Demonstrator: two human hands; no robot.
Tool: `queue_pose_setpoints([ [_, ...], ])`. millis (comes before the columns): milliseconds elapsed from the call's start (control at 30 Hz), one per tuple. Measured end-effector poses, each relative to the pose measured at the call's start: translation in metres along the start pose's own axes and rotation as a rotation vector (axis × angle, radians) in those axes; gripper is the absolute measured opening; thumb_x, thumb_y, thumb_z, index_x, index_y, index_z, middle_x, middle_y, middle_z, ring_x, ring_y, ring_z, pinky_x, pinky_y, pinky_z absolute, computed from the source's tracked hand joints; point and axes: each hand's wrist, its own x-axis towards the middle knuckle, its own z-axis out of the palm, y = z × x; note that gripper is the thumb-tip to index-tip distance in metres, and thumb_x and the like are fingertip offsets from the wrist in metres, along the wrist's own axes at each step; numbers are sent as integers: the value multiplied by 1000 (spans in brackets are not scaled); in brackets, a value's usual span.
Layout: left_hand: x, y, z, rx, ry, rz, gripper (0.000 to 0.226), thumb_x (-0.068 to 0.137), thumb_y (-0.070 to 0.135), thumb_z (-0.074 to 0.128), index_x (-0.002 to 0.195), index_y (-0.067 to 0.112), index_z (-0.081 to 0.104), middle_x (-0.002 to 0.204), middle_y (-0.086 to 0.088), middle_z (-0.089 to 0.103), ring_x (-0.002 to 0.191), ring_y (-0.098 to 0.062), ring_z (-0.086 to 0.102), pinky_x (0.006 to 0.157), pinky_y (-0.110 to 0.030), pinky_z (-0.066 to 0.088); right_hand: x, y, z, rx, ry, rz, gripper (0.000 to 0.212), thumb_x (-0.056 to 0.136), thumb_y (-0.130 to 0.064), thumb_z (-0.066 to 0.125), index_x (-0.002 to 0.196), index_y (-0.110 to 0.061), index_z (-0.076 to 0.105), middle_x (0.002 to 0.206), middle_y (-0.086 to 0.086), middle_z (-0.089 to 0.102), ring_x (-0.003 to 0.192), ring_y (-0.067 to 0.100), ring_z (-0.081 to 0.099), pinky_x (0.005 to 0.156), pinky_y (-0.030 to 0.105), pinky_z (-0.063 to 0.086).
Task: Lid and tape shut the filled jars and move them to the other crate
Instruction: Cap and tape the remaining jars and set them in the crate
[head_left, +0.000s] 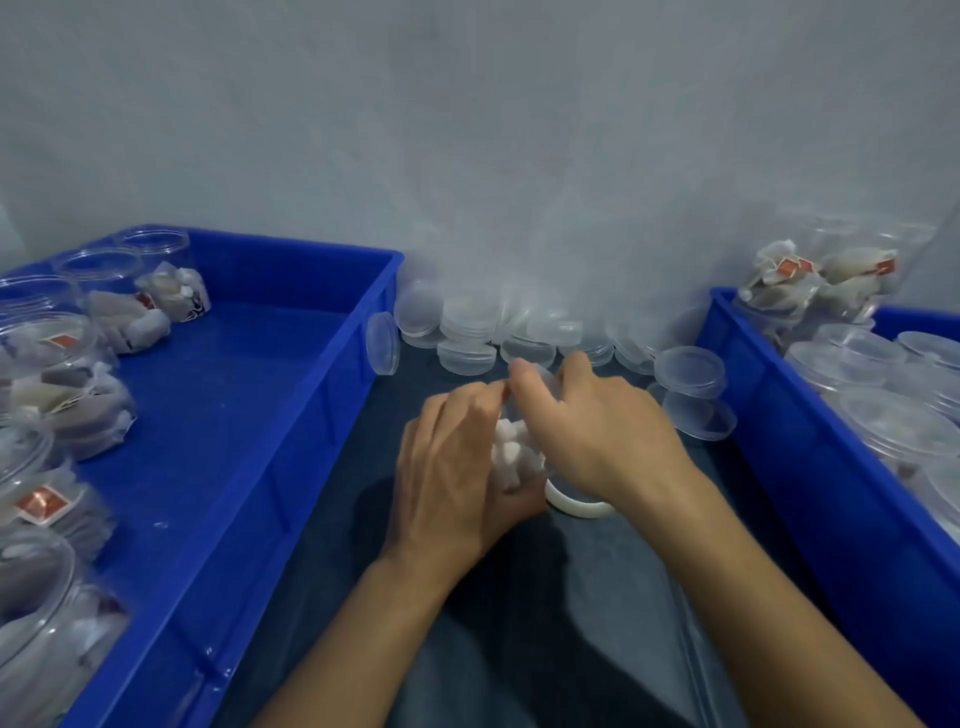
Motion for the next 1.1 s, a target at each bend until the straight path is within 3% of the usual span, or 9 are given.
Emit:
queue_pose_setpoints([
  [133, -1, -4, 4, -61, 27, -102, 87, 67, 48, 89, 134, 26, 39, 119, -2, 61, 103, -27, 57, 81, -42, 51, 6, -5, -2, 193, 11, 57, 79, 93, -81, 17, 119, -19, 58, 101, 7, 59, 96, 34, 52, 83, 46, 45],
  [233, 1, -12, 0, -348, 44, -411, 91, 63, 42, 99, 127, 37, 35, 127, 7, 59, 104, 0, 63, 78, -23, 55, 5, 17, 12, 441, -12, 83, 58, 100, -72, 27, 102, -25, 59, 97, 2, 66, 93, 33, 64, 85, 44, 51],
  [367, 1, -24, 8, -475, -23, -481, 93, 68, 29, 100, 125, 39, 27, 134, 9, 59, 111, 19, 56, 82, 0, 42, -11, 57, 48, 55, 82, -118, 33, 93, -57, 57, 90, -25, 54, 90, -9, 53, 94, 21, 52, 78, 34, 38],
  [533, 0, -25, 9, -418, -67, -500, 101, 67, 40, 98, 135, 39, 24, 143, 12, 51, 121, 5, 54, 90, -4, 40, -14, 73, 58, -144, -52, -161, 24, 93, -47, 60, 86, -24, 55, 94, -6, 56, 95, 22, 49, 82, 35, 44],
  [633, 1, -15, -4, -274, 85, -366, 105, 70, 46, 95, 149, 27, 29, 153, 1, 44, 136, -6, 46, 105, -11, 37, -20, 71, 51, -55, 5, -155, 25, 102, -38, 51, 84, -21, 49, 84, -6, 58, 87, 26, 53, 73, 41, 44],
  [767, 5, 1, -11, -64, 350, 89, 34, 92, 28, 82, 118, 10, 68, 118, -5, 63, 105, -25, 58, 94, -31, 47, -33, 58, 33, 117, 96, -261, 19, 103, -48, 40, 97, -30, 39, 76, -8, 63, 72, 21, 58, 65, 46, 47],
  [833, 5, 7, -10, -140, 263, 109, 18, 98, 24, 76, 112, 13, 75, 107, 1, 67, 96, -21, 59, 87, -34, 50, -41, 48, 25, 208, 170, -337, 13, 101, -47, 41, 96, -35, 37, 70, -12, 56, 66, 16, 52, 59, 41, 43],
  [933, 4, 9, -10, -262, 138, 48, 22, 103, 22, 69, 123, 13, 75, 110, 4, 70, 101, -18, 63, 87, -37, 54, -50, 40, 20, 259, 235, -398, 11, 100, -41, 45, 98, -31, 42, 68, -13, 51, 67, 14, 48, 56, 40, 40],
  [1100, 3, 7, -12, -307, 137, 23, 12, 100, 15, 75, 110, 11, 80, 104, 5, 70, 94, -15, 67, 77, -29, 55, -52, 39, 23, 189, 268, -388, 15, 101, -34, 49, 97, -20, 50, 70, -12, 52, 66, 20, 48, 54, 37, 36],
])
